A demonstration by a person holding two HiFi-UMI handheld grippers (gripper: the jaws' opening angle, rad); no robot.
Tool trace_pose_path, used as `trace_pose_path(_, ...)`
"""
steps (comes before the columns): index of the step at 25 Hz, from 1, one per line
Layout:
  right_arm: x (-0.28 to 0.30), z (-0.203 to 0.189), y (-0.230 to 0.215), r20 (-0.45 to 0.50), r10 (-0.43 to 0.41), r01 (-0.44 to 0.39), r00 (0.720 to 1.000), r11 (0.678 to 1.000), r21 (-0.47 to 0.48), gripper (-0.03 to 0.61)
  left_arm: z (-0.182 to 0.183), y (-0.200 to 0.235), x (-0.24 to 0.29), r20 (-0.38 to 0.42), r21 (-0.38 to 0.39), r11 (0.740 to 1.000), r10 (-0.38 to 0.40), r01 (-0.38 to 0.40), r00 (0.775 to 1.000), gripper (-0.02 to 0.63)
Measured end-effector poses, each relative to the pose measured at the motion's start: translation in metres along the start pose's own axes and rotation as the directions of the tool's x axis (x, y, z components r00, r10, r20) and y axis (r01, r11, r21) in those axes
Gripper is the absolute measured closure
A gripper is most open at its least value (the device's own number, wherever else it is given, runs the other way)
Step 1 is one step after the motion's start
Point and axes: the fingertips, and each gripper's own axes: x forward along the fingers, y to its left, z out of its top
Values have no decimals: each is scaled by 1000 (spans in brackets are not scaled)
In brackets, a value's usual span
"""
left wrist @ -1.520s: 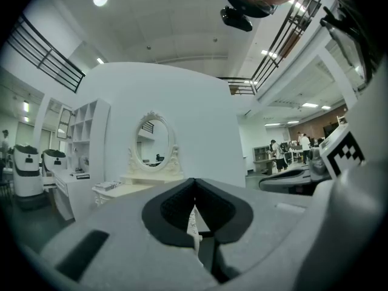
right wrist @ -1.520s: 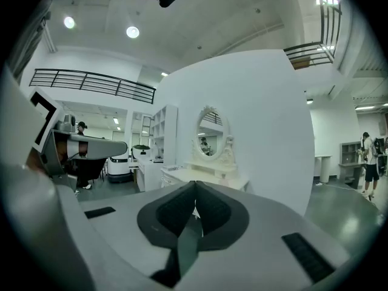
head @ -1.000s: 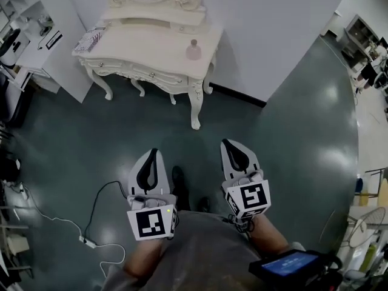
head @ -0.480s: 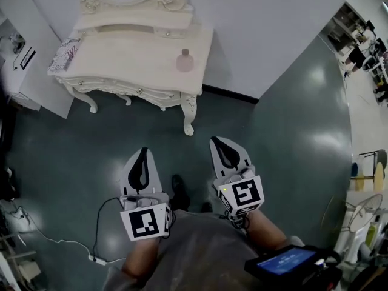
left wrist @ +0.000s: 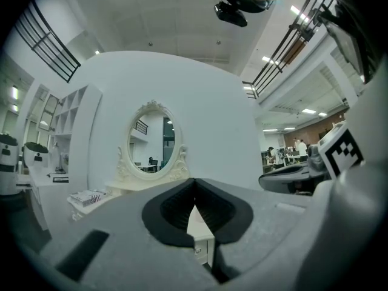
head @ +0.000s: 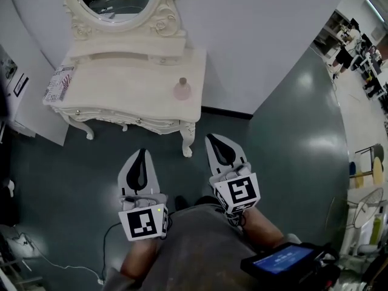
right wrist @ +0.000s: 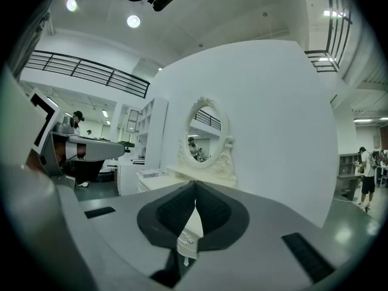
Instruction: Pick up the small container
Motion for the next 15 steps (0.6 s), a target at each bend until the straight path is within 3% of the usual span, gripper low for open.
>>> trace_pose_path(15, 51, -26, -50, -55, -51, 54, 997, 997, 47, 565, -28, -4, 79, -54, -13, 998, -62, 62, 997, 599)
